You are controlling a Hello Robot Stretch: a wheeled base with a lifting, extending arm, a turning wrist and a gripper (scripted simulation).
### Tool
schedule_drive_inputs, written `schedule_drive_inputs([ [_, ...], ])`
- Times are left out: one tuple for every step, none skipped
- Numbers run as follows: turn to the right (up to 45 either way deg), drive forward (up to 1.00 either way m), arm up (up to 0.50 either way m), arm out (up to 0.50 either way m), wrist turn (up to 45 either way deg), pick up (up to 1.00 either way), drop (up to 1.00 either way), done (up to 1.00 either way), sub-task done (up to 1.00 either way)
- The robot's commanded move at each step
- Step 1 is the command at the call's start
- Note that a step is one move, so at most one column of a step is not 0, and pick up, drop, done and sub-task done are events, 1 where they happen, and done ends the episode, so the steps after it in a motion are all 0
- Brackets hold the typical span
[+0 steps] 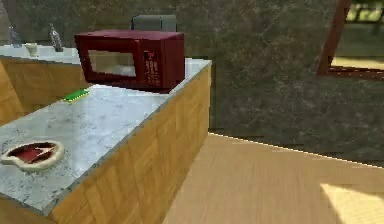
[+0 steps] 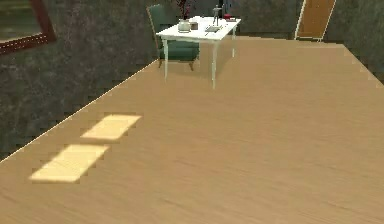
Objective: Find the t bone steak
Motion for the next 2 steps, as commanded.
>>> schedule_drive_inputs([
  [-42.0,0.0,0.0,0.0,0.0,0.0,0.0,0.0,0.0],
  [0.0,0.0,0.0,0.0,0.0,0.0,0.0,1.0,0.0],
])
